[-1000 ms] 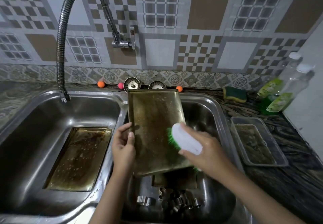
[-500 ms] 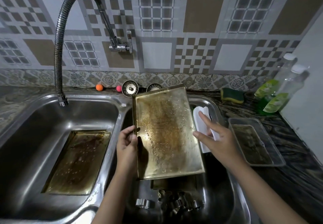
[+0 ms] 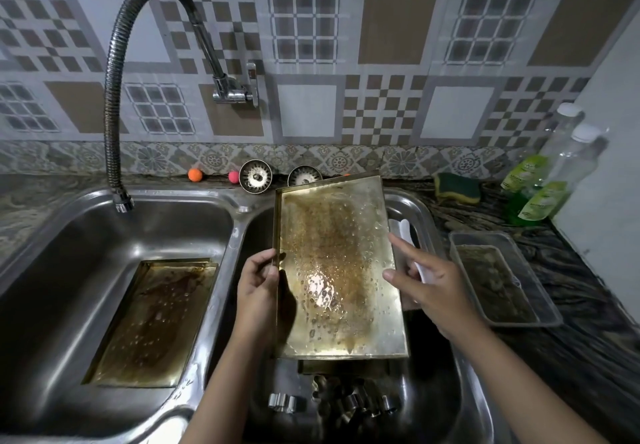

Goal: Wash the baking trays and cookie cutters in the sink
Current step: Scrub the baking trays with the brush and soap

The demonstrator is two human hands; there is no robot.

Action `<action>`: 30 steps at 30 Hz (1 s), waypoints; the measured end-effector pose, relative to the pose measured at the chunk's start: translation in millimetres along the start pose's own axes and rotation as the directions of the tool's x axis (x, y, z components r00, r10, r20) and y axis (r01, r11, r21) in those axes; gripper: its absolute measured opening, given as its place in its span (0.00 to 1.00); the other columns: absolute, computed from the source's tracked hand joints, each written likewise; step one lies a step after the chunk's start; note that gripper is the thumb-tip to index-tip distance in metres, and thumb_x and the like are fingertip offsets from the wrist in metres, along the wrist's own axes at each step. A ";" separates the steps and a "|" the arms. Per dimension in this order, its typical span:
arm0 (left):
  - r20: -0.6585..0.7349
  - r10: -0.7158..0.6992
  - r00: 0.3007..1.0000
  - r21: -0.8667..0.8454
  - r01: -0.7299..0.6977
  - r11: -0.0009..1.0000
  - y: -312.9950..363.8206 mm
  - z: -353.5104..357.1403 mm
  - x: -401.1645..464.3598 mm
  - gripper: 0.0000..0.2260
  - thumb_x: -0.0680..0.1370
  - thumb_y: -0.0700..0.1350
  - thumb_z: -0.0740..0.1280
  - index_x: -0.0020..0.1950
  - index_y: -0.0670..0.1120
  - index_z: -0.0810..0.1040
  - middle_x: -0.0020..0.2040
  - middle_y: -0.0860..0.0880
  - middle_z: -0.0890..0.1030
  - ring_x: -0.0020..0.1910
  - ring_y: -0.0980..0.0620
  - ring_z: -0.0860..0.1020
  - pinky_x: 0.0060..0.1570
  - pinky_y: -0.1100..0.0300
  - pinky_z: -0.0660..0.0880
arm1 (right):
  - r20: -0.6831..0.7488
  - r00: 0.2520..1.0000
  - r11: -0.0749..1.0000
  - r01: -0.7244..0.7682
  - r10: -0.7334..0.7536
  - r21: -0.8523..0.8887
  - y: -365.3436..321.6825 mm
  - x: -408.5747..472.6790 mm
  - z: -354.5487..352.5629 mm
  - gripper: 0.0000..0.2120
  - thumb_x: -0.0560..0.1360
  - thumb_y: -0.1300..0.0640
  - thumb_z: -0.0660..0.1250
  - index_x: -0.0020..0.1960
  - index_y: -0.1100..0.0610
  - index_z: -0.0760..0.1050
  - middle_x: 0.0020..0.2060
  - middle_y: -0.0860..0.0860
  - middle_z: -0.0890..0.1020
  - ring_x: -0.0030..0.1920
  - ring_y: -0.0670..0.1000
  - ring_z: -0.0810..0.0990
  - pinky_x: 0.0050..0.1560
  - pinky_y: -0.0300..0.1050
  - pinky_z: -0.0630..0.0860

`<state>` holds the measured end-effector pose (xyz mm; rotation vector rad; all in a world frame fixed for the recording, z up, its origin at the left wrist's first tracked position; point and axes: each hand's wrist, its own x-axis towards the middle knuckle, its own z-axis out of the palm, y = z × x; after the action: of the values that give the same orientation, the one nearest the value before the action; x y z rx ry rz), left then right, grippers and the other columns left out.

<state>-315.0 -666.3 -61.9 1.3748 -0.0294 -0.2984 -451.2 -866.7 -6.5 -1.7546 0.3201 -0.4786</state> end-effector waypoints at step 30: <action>0.417 0.150 0.896 0.169 -0.239 0.956 14.8 32.9 -63.0 0.18 0.75 0.40 0.61 0.65 0.48 0.70 0.63 0.58 0.75 0.65 0.66 0.70 0.61 0.72 0.67 | -0.055 0.996 0.993 -0.081 0.076 -0.083 22.0 9.2 12.6 0.26 0.68 0.65 0.75 0.62 0.50 0.73 0.49 0.43 0.75 0.40 0.37 0.74 0.37 0.29 0.70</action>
<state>-379.1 -681.2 -31.4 1.4933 -0.5552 -0.4124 -436.2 -865.3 -28.8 -1.8072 0.4504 -0.4600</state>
